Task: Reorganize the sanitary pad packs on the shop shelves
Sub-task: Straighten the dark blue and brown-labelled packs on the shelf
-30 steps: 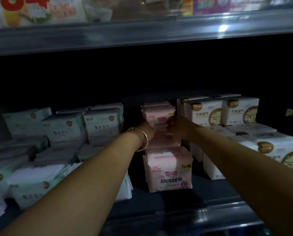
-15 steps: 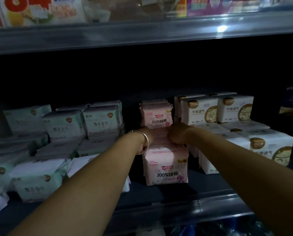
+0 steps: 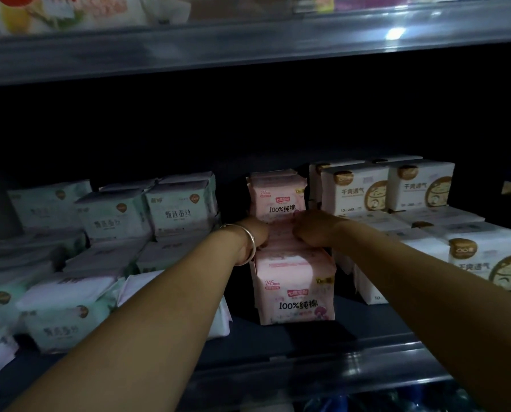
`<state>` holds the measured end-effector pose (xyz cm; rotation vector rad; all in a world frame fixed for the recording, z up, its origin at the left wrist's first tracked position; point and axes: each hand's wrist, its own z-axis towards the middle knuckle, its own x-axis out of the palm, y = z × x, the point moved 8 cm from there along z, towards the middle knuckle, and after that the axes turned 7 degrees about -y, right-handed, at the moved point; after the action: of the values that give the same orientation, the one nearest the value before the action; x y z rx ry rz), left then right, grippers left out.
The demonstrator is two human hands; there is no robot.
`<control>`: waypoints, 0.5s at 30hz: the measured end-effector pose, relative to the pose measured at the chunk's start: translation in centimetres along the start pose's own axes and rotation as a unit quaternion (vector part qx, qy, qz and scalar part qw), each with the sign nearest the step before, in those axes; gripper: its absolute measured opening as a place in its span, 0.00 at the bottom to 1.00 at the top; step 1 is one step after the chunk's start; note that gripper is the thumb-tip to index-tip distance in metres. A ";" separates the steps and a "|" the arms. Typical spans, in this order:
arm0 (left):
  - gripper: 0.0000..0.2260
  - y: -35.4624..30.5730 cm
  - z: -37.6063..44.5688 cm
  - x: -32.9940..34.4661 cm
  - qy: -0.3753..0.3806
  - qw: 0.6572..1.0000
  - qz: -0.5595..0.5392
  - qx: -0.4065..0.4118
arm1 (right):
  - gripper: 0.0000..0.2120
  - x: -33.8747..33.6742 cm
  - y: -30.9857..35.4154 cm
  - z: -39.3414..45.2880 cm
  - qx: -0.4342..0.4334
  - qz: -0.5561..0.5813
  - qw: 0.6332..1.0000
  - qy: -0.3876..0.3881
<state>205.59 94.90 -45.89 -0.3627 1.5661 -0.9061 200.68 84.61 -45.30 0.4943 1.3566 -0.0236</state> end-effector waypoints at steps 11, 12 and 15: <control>0.12 -0.2 -0.9 -0.7 0.001 1.000 -0.004 0.015 | 0.18 -0.6 0.0 -1.0 0.011 -0.056 0.998 0.005; 0.10 -0.4 -1.5 -1.1 0.001 1.000 -0.014 0.018 | 0.17 -0.9 0.1 -1.2 0.009 -0.065 0.998 -0.006; 0.06 -0.8 -3.1 -3.1 -0.014 0.999 -0.034 0.034 | 0.16 -2.4 1.4 -2.6 -0.017 -0.065 0.997 -0.047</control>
<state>203.19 97.58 -43.29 -0.3813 1.5018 -1.0006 198.13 86.16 -42.96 0.3708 1.2930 -0.1286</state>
